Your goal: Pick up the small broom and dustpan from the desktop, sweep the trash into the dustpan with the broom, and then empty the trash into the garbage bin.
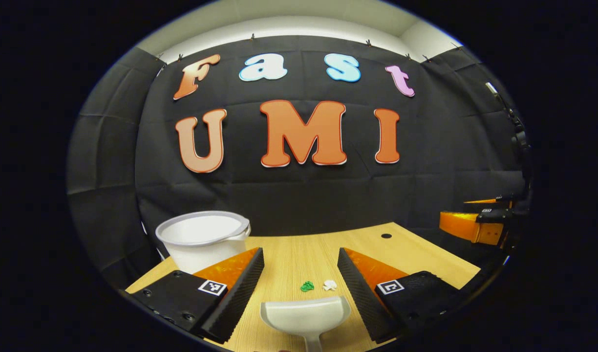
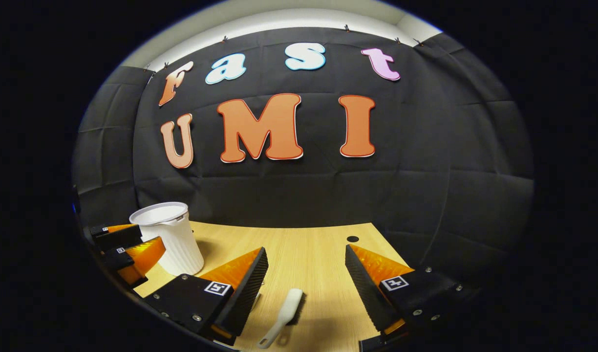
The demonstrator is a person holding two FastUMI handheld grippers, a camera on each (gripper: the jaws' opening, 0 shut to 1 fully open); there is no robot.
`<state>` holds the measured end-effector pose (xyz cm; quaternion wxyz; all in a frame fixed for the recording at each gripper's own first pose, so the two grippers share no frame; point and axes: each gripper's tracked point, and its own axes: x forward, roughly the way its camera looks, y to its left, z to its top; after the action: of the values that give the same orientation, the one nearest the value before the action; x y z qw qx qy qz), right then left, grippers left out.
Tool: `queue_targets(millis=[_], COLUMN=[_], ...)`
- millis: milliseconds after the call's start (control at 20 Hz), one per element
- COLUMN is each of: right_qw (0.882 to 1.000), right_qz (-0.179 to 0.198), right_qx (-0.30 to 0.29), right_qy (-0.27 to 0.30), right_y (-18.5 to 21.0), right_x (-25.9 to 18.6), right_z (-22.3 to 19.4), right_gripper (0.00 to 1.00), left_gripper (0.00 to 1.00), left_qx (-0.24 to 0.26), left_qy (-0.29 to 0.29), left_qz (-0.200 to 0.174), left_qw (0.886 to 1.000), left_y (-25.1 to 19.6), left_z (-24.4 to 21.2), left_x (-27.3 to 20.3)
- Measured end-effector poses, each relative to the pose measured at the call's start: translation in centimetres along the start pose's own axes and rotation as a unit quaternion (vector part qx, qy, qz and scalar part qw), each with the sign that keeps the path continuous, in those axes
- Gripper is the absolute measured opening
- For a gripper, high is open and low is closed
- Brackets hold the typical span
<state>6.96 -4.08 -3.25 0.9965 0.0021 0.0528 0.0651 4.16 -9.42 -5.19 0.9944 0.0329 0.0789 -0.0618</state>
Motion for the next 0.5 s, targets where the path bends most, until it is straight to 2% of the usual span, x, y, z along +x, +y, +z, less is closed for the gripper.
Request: queue_targets(millis=[250,500], right_qw=[1.000,0.999], right_qz=[0.000,-0.007], right_qx=[0.010,0.010], right_qy=[0.019,0.043], right_y=[-0.5,-2.0], right_x=[0.3,0.2], right_z=[-1.7,-3.8], right_gripper=[0.96,0.96], left_gripper=[0.96,0.96], left_qx=[0.015,-0.013], left_qy=[0.123,0.241], left_qz=[-0.016,-0.029], left_qw=[0.992,0.970], left_y=[0.6,-1.0], left_z=[-7.6,-15.6], left_x=[-0.3,-1.0])
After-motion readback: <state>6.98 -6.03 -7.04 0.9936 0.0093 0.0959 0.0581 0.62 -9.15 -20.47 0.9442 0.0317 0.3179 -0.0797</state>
